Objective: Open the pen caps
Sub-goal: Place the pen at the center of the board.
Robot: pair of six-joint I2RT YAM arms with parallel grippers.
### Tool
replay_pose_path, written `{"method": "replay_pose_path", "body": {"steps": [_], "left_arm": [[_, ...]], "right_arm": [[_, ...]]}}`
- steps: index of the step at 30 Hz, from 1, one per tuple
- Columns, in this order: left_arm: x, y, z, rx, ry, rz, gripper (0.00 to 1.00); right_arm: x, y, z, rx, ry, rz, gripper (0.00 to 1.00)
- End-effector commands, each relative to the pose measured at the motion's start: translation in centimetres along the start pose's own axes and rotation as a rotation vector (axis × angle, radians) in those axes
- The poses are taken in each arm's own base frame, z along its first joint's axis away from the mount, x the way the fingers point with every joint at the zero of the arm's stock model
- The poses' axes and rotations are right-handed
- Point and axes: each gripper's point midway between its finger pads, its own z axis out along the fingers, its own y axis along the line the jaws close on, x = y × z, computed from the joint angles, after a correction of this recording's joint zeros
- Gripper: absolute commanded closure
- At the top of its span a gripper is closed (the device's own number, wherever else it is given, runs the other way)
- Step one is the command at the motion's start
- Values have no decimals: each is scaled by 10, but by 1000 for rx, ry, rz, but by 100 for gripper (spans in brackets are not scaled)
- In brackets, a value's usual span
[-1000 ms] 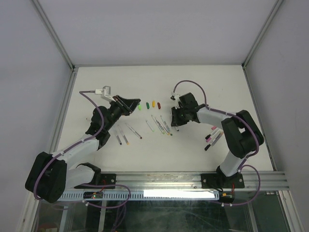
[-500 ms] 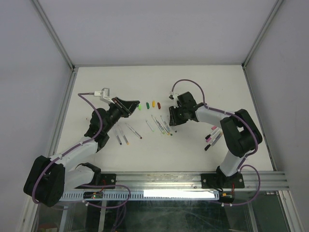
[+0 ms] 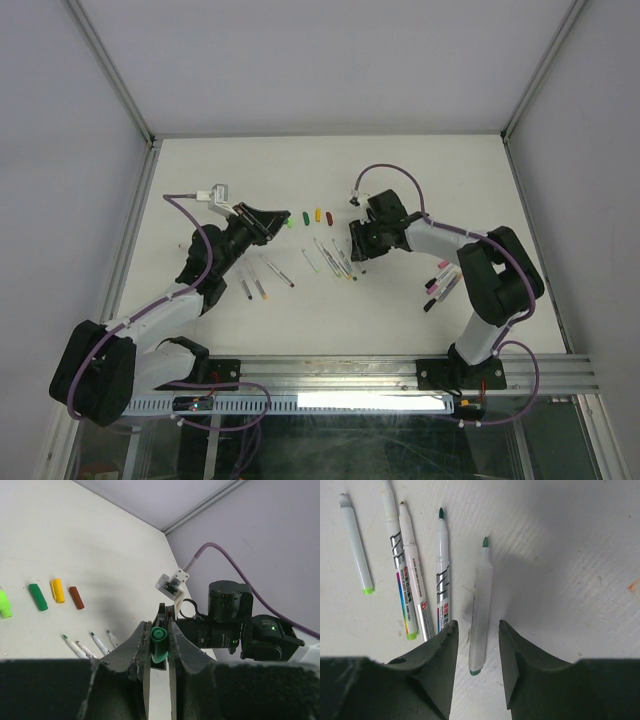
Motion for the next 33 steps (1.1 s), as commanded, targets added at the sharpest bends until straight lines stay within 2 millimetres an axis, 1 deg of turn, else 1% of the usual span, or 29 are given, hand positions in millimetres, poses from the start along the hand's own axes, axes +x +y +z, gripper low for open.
{"method": "replay_pose_path", "body": {"steps": [1,10,15,19,24,26,30,33], "left_arm": [[7,-5,2,16,18,-31,100],[28,0,13,-14,63,-42,100],[41,4,23,-58,84,-44,100],[52,7,39,-116,106,-38,100],[65,18,67,-208,146,-23,100],[76,32,81,-264,180,-13,100],[92,42,110,-338,245,14,100],[108,56,130,-412,307,41,100]], "right_arm": [[-25,4,-18,7,-71,-40,59],[-33,5,-28,-6,-103,-46,58],[-36,6,-33,-18,-116,-47,58],[-38,6,-36,-26,-123,-45,58],[-41,4,-41,-41,-132,-34,58],[-43,1,-43,-41,-139,-26,58],[-46,-4,-48,-45,-150,-7,58],[-49,-8,-53,-46,-163,8,58]]}}
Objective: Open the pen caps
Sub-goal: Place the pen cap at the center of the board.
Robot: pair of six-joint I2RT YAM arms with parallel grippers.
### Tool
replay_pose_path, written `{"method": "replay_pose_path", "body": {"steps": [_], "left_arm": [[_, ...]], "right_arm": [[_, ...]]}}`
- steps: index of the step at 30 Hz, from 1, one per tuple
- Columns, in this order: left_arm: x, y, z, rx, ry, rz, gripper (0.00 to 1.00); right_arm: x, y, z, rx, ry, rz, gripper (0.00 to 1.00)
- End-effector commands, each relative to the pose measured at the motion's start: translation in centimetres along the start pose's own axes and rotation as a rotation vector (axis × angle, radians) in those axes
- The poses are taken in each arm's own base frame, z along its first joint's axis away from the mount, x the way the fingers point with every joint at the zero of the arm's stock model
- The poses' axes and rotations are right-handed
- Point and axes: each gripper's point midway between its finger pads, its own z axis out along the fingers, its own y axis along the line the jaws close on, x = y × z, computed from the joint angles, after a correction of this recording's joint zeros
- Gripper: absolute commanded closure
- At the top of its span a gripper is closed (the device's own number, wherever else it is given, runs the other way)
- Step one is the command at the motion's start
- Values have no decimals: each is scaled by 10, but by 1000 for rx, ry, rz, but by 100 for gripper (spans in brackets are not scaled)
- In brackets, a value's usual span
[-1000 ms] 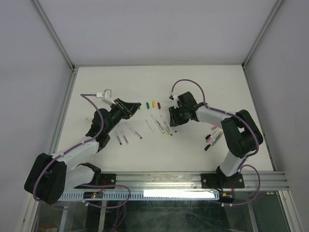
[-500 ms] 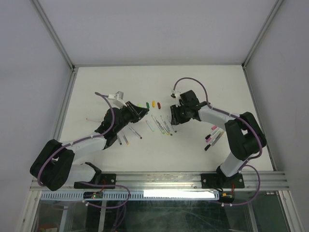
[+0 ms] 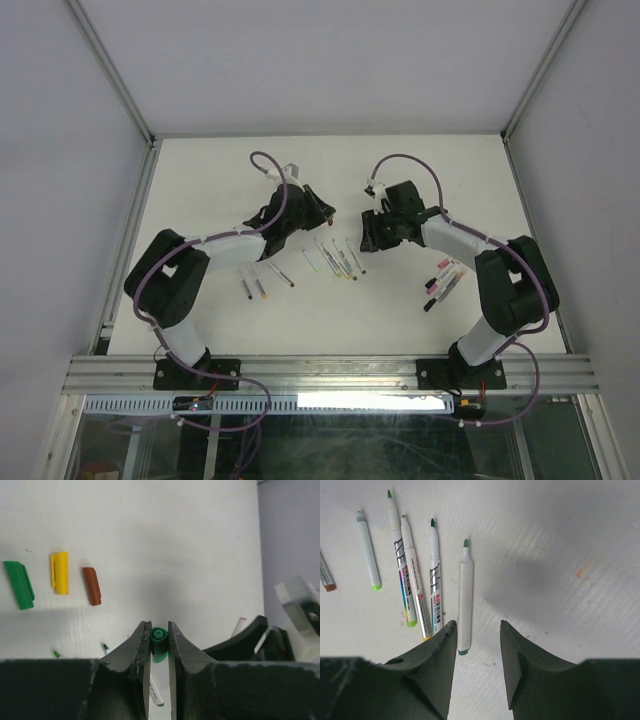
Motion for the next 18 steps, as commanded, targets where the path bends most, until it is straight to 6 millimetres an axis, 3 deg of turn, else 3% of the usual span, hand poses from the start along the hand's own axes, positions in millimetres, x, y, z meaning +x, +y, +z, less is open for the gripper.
{"method": "replay_pose_path", "body": {"steps": [1,8,18], "left_arm": [[7,-3,32,-101,60,60,100],[20,0,78,-217,135,161,100],[31,25,101,-370,177,246,99]], "right_arm": [[-35,5,-23,-31,-109,-16,58],[-41,-5,-32,-25,-139,16,58],[-45,-13,-41,-21,-166,42,58]]}}
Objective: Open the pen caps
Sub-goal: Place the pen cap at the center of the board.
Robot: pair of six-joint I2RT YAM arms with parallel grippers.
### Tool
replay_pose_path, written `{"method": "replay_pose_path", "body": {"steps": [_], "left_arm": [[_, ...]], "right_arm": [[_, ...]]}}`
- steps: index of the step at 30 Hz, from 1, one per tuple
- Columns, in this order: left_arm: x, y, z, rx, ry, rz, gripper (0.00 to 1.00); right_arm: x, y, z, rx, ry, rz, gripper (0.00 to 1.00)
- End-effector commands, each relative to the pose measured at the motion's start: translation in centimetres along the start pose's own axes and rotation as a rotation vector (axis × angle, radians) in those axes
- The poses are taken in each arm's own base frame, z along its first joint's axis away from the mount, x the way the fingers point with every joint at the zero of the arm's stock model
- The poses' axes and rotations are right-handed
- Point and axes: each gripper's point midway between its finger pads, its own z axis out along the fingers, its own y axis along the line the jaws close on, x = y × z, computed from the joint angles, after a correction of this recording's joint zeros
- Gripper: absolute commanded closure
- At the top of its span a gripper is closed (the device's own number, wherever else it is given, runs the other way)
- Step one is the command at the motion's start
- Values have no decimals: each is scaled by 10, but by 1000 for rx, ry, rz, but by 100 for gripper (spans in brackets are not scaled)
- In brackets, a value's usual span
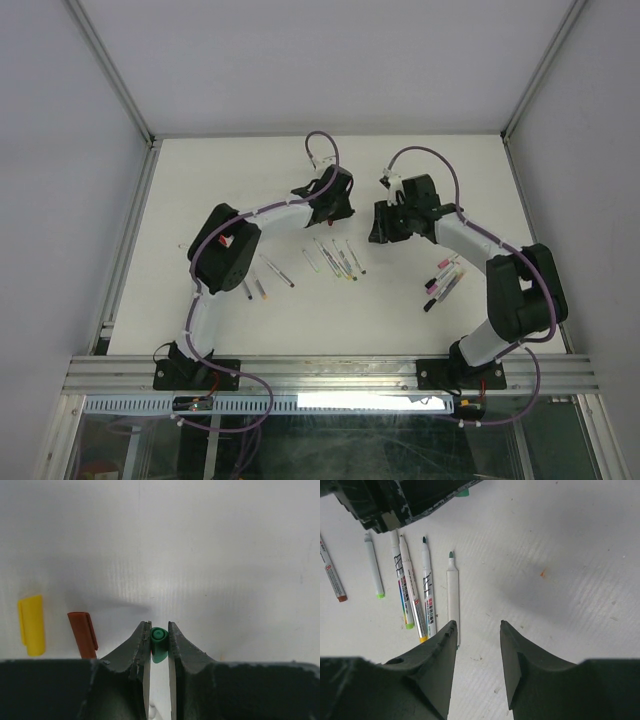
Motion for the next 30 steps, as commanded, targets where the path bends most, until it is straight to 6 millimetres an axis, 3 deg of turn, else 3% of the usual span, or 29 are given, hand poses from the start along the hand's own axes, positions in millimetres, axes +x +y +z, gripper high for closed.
{"method": "replay_pose_path", "body": {"steps": [1,17,23,27,30], "left_arm": [[-4,10,2,-81,-6,45,98],[7,23,8,-129,20,79,74],[2,18,4,-119,11,80,71],[-11,4,-8,-81,-12,88,70],[-29,-12,-30,-42,-54,93,70]], "right_arm": [[-27,9,-17,-28,-88,-14,58],[-28,6,-18,-28,-92,-5,58],[-28,5,-18,-29,-93,-5,58],[-29,5,-21,-29,-101,-20,58],[-32,7,-26,-34,-117,-57,58]]}}
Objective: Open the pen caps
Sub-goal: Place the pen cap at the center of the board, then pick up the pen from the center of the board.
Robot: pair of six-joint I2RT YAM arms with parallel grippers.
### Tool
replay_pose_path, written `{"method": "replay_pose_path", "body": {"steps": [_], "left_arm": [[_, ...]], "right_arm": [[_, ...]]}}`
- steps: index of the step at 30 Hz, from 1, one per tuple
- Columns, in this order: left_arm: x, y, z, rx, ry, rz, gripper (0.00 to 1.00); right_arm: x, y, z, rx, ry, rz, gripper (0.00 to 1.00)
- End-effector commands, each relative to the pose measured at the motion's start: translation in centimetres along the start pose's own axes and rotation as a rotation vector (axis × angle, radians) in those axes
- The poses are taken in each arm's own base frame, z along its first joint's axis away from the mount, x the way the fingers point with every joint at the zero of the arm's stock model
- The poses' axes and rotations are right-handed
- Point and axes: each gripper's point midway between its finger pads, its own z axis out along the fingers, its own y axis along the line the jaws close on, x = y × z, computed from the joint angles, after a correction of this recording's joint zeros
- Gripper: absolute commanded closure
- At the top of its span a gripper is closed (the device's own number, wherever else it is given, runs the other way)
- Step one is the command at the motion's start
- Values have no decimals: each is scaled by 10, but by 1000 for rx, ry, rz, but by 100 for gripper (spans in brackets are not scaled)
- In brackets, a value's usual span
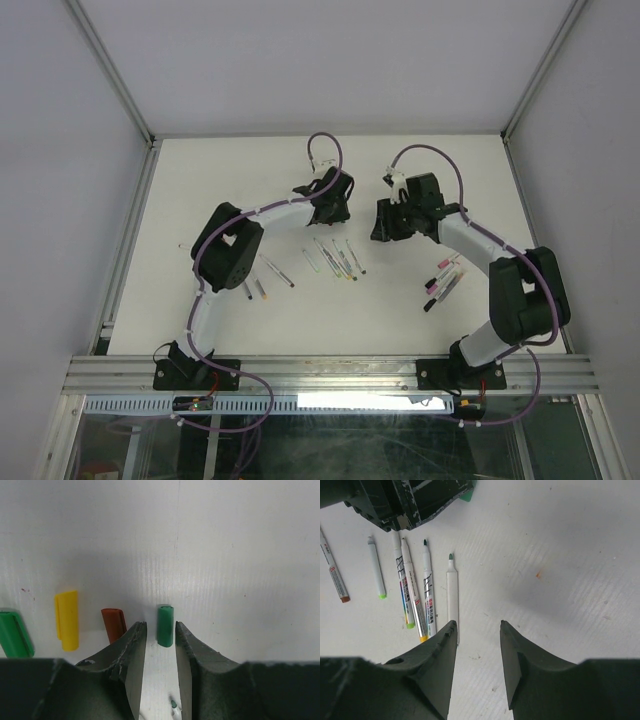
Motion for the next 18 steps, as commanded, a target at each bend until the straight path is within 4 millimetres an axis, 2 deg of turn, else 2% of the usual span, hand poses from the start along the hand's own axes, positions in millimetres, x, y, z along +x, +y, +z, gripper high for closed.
{"method": "replay_pose_path", "body": {"steps": [1,6,11,14,18], "left_arm": [[-49,-36,-56,106,-114,15,69],[-67,-50,-111,244,-196,44,68],[-73,-39,-169,362,-320,75,64],[-66,-19,-201,426,-407,98,48],[-55,3,-250,550,-549,109,19]], "right_arm": [[-30,13,-24,-41,-109,-83,57],[-37,24,-40,-97,-154,-160,57],[-36,37,-59,-215,-157,-281,57],[-36,43,-78,-304,-173,-336,57],[-39,47,-108,-385,-238,-405,57]]}}
